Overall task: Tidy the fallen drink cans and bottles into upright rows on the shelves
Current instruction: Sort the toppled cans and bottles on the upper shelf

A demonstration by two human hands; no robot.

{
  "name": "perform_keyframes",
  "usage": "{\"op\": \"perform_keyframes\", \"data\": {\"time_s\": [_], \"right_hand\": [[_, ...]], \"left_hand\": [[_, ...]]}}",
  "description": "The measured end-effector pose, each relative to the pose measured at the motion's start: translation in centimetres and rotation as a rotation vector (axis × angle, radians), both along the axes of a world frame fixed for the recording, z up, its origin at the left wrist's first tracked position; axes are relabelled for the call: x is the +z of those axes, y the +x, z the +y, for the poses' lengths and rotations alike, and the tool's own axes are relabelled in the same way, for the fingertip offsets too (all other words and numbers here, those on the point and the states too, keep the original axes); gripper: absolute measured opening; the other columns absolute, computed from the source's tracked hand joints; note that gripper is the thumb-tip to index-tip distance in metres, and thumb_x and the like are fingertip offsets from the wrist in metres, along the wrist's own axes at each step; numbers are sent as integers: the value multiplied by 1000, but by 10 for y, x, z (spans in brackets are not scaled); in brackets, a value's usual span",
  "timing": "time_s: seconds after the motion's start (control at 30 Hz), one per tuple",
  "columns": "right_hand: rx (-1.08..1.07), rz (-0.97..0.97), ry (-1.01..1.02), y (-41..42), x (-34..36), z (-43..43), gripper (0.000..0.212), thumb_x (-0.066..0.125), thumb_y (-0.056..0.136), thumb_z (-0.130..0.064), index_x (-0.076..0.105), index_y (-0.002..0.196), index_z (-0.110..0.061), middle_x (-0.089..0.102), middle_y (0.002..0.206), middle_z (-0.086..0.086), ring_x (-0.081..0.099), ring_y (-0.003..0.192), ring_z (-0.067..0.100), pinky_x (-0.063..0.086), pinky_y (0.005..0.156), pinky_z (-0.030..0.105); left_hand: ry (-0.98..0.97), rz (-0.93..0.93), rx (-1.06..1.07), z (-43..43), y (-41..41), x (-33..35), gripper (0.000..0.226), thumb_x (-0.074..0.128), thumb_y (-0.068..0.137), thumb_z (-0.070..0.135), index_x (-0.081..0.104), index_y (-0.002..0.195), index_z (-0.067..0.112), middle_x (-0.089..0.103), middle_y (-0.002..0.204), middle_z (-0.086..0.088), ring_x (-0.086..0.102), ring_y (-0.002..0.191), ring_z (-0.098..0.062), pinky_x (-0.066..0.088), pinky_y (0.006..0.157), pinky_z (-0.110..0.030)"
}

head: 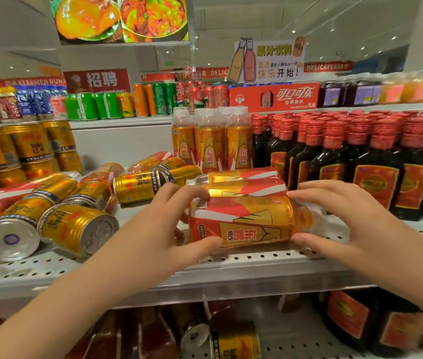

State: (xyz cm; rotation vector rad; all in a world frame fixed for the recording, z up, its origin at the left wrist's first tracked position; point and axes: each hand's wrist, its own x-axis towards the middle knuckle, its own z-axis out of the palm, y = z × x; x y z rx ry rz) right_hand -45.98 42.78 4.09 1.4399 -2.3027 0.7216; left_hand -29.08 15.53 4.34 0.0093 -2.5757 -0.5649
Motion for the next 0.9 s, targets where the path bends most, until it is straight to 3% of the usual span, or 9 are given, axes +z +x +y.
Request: {"op": "perform_keyframes", "data": {"time_s": [0.27,0.37,0.53,0.63,0.8,0.9], "right_hand": [[49,71,-69,4,-7,-9,59,55,86,-68,42,141,-51,42,141,-32,32,136,-9,28,103,18],[121,96,-132,16,3,-29,48,49,92,-66,49,137,-47,47,135,-31,38,132,-8,32,100,17],[239,85,-122,32,28,-79,45,47,92,-60,50,135,-47,48,127,-36,37,127,-15,31,96,8],[247,113,-49,36,46,-117,45,47,94,-56,50,137,-41,51,129,-28,41,122,-11,32,100,13],[92,137,150,28,76,-181,50,50,96,-55,47,141,-34,56,134,-7,50,124,13,44,106,37],[-20,110,270,18,87,-214,58,50,93,-63,43,144,-33,55,136,-1,55,119,19,49,101,42]], "left_hand": [[-41,49,100,6,13,-10,78,54,78,85,23,145,59,41,132,39,52,115,10,54,84,-19],[-123,103,179,-7,27,-1,70,52,83,81,34,144,52,48,126,39,51,115,12,49,85,-15],[-117,140,273,-45,53,25,53,56,87,71,54,131,42,62,114,28,57,107,9,51,87,-23],[-183,3,352,-75,49,44,51,56,86,67,55,131,43,60,118,26,56,107,9,52,88,-22],[-353,-209,363,-131,16,74,48,62,91,56,50,134,39,61,128,14,59,113,-8,54,97,-35],[-417,-347,324,-161,-15,83,62,65,89,59,46,142,33,59,137,6,59,118,-17,50,101,-38]]}}
